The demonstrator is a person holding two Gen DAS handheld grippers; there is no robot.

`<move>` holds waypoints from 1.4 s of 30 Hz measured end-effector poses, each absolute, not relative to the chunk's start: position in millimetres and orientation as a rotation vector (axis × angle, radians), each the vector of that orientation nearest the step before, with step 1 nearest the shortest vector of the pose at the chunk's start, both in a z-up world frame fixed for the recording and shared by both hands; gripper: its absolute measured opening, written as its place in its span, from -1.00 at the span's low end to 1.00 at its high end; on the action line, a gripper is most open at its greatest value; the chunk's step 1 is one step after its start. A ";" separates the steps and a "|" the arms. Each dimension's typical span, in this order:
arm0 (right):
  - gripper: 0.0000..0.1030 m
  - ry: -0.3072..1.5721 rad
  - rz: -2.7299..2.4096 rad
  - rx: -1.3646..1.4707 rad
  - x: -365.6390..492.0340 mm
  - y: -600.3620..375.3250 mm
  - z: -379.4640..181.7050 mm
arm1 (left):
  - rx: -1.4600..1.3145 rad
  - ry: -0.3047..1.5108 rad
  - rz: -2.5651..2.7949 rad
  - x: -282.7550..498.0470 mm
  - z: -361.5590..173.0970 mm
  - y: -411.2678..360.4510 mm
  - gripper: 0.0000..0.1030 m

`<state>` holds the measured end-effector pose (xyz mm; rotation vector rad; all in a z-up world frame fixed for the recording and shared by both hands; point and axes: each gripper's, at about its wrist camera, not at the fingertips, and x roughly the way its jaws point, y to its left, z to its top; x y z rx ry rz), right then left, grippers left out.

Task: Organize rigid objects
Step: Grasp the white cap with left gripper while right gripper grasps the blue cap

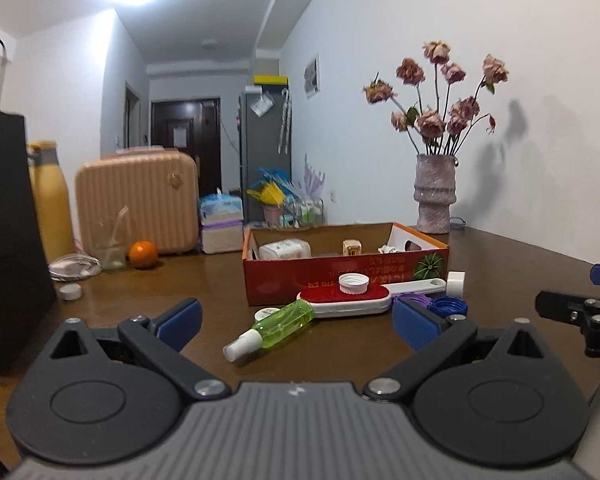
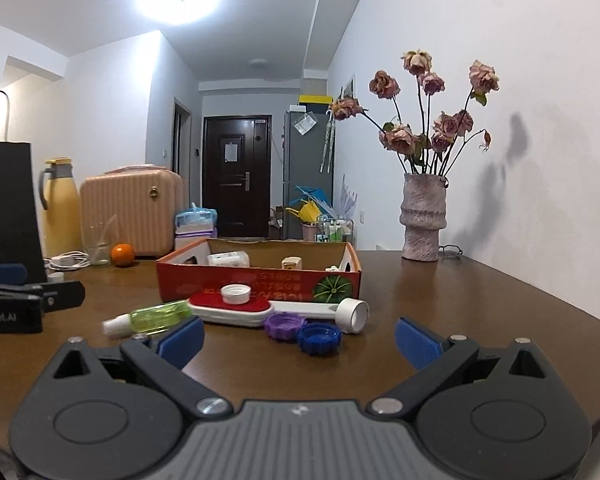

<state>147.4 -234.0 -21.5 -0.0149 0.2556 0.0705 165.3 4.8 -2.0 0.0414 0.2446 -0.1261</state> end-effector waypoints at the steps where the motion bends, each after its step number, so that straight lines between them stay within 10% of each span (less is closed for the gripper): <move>1: 0.93 0.263 0.070 -0.020 156.0 -235.5 -21.6 | 0.034 0.260 -0.130 175.5 -1.3 7.6 1.00; 15: 0.76 0.434 0.091 -0.026 288.0 -246.0 -44.3 | 0.125 0.444 -0.198 356.5 -10.2 42.4 0.65; 26: 0.60 0.601 0.121 -0.081 344.3 -248.4 -77.0 | 0.196 0.532 -0.371 413.8 -40.9 -60.7 0.47; 31: 0.02 0.650 0.143 -0.020 355.0 -260.7 -82.3 | 0.177 0.582 -0.346 434.8 -51.2 -76.1 0.03; 42: 0.00 0.585 0.167 -0.030 330.4 -259.5 -65.5 | 0.166 0.497 -0.318 401.6 -28.8 -75.1 -0.21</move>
